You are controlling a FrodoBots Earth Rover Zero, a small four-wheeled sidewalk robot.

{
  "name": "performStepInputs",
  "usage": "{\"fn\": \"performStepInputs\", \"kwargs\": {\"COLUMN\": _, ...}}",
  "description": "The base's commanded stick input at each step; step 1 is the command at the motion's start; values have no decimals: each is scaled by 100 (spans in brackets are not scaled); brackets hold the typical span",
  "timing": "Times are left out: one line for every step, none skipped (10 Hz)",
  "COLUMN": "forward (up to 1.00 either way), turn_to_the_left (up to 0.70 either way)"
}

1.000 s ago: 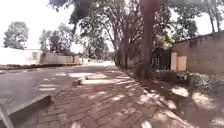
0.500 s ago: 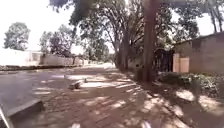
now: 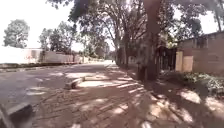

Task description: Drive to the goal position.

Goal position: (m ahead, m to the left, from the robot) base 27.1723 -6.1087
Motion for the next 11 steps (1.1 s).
{"fn": "performStepInputs", "kwargs": {"forward": 50, "turn_to_the_left": 0}}
{"fn": "performStepInputs", "kwargs": {"forward": 50, "turn_to_the_left": 0}}
{"fn": "performStepInputs", "kwargs": {"forward": 50, "turn_to_the_left": 0}}
{"fn": "performStepInputs", "kwargs": {"forward": 50, "turn_to_the_left": 0}}
{"fn": "performStepInputs", "kwargs": {"forward": 50, "turn_to_the_left": 0}}
{"fn": "performStepInputs", "kwargs": {"forward": 50, "turn_to_the_left": 0}}
{"fn": "performStepInputs", "kwargs": {"forward": 50, "turn_to_the_left": 0}}
{"fn": "performStepInputs", "kwargs": {"forward": 50, "turn_to_the_left": 0}}
{"fn": "performStepInputs", "kwargs": {"forward": 50, "turn_to_the_left": 0}}
{"fn": "performStepInputs", "kwargs": {"forward": 50, "turn_to_the_left": 0}}
{"fn": "performStepInputs", "kwargs": {"forward": 50, "turn_to_the_left": 0}}
